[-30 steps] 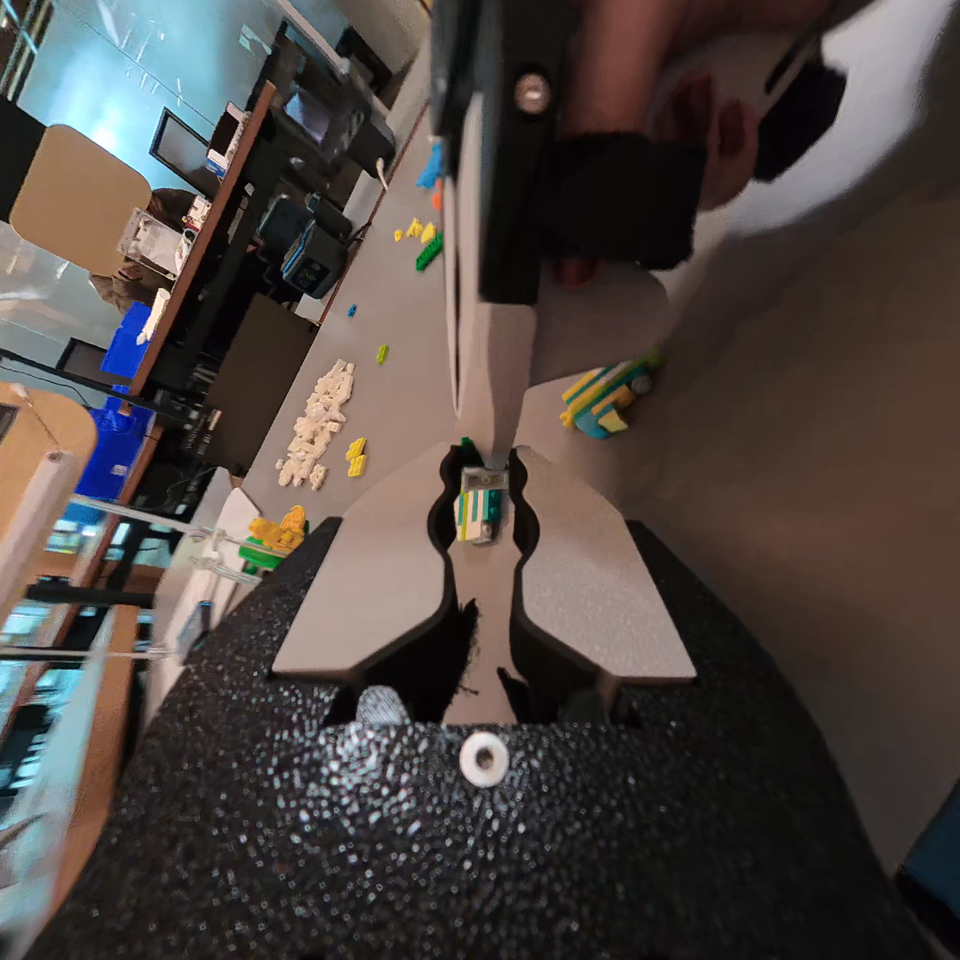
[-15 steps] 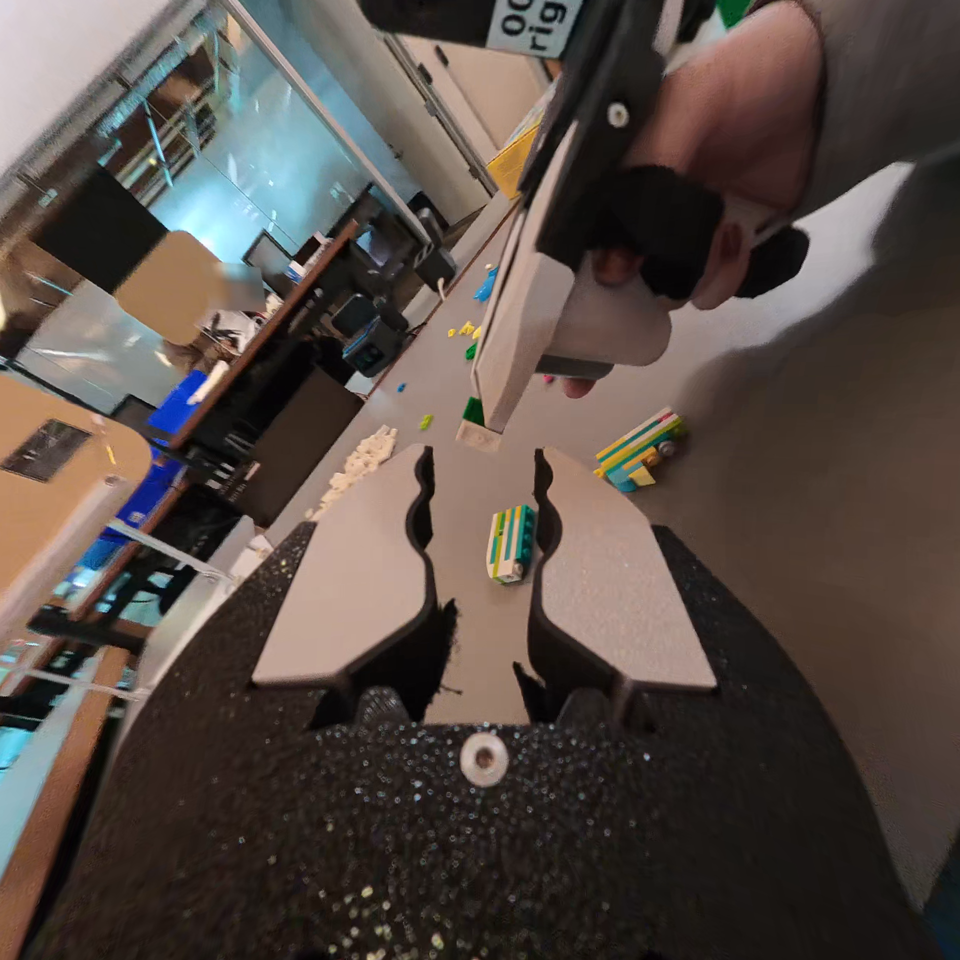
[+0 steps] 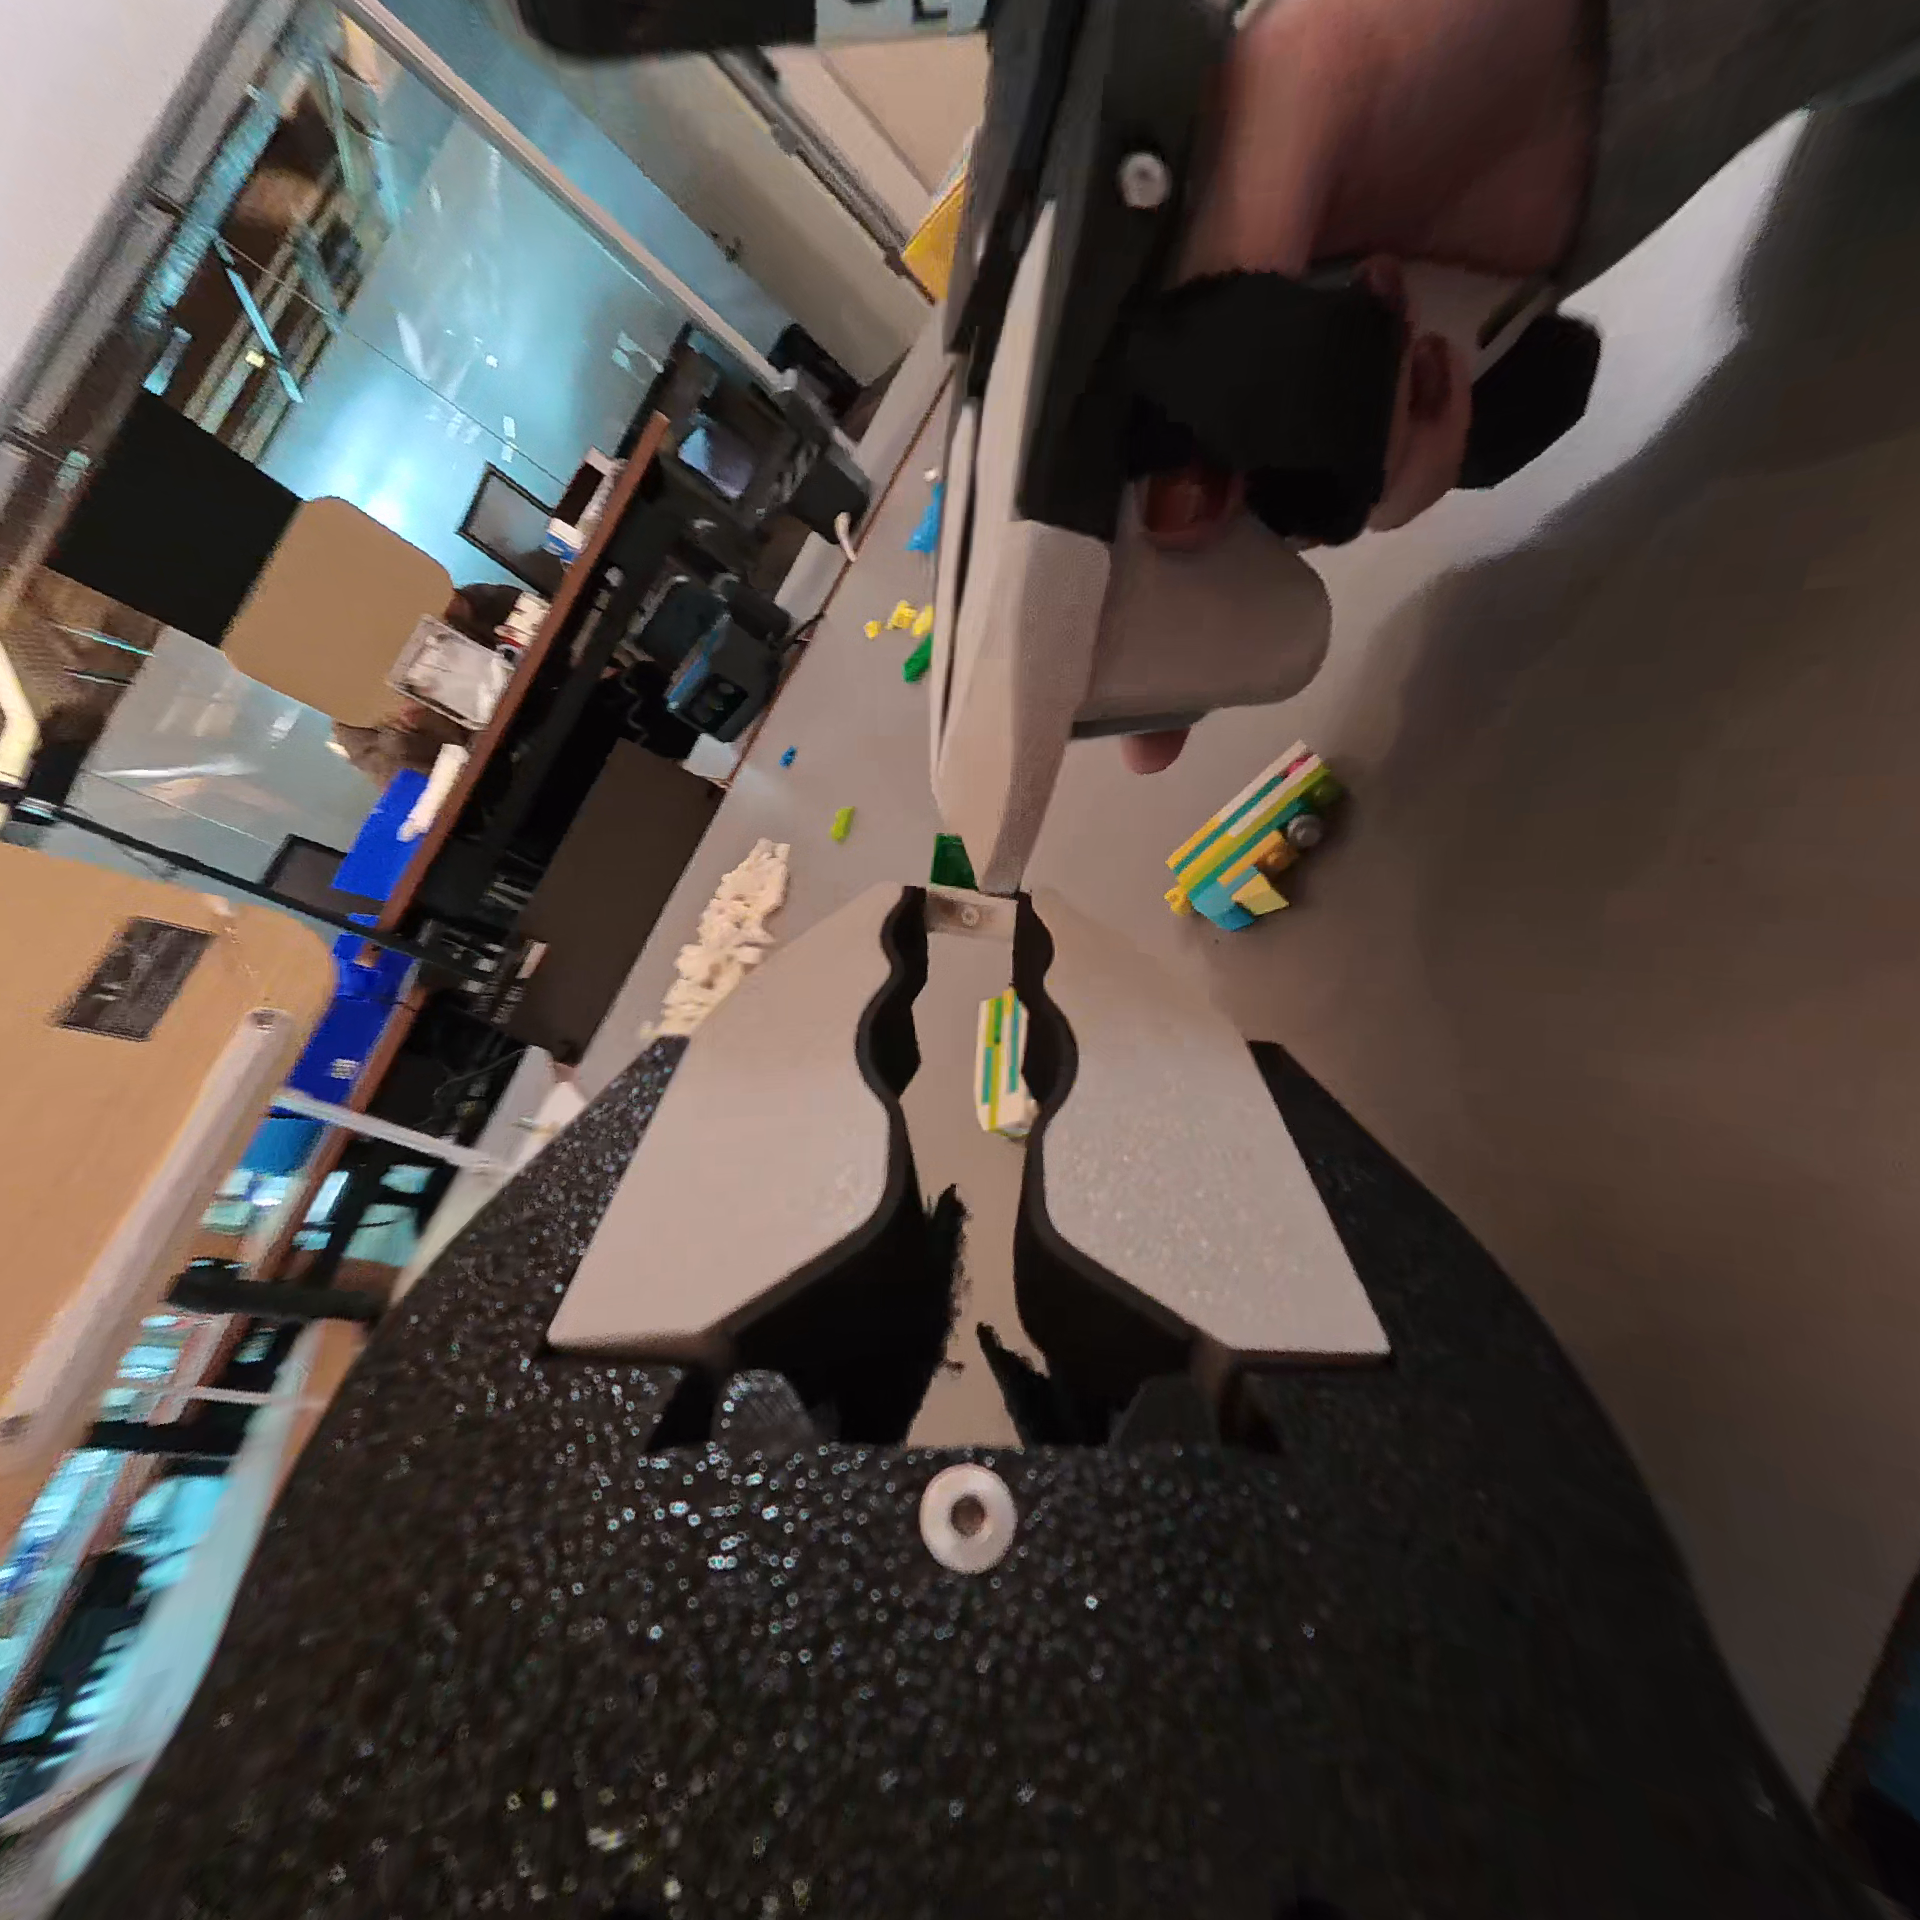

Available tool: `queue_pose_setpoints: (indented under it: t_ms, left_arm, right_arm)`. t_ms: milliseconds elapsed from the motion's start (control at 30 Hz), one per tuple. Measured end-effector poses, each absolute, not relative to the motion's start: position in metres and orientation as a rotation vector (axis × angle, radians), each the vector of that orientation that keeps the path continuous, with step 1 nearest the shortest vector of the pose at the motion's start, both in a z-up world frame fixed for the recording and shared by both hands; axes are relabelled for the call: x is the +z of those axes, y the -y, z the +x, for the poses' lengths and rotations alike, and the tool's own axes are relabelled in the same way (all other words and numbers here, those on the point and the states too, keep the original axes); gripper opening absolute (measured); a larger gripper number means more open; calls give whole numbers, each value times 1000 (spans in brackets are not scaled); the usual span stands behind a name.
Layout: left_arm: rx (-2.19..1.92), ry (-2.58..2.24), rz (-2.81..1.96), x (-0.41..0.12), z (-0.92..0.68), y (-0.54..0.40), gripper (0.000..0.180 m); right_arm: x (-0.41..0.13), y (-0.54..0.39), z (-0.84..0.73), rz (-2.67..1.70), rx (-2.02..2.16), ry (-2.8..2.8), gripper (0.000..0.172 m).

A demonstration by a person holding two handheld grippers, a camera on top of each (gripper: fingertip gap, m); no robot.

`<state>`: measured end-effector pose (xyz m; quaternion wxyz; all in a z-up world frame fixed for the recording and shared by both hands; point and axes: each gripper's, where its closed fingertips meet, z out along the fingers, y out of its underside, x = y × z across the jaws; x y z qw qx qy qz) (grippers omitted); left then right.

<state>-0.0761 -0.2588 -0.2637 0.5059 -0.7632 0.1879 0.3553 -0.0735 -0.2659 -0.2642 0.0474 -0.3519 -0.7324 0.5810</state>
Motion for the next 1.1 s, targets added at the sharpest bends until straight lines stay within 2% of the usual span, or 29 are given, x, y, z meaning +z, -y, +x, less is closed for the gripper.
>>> queue_pose_setpoints:
  t_ms: [267, 367, 467, 600, 733, 833, 967, 1100]
  left_arm:
    - [421, -388, -1883, -271, -65, 264, 16]
    - [286, -319, -1860, -264, -69, 274, 16]
    - [313, -259, -1833, -256, -83, 282, 16]
    - [371, -149, -1821, -253, -97, 278, 16]
    - [506, -86, -1831, -214, -140, 268, 16]
    - [414, -53, -2041, -201, -189, 236, 16]
    - [405, -5, -2353, -235, -272, 188, 17]
    - [372, 82, -2531, -277, -322, 155, 17]
  right_arm:
    - [-268, 268, -68, -696, 1488, 2268, 2]
    - [-277, 245, -76, -597, 1227, 2247, 2]
    - [-270, 246, -67, -609, 1377, 2241, 1]
    - [-272, 238, -78, -638, 1290, 2167, 1]
    - [-263, 226, -92, -708, 1239, 2036, 1]
    - [-255, 212, -103, -825, 1286, 1908, 1]
    - [-248, 201, -110, -904, 1338, 1744, 1]
    - [-246, 189, -114, -814, 1200, 1627, 1]
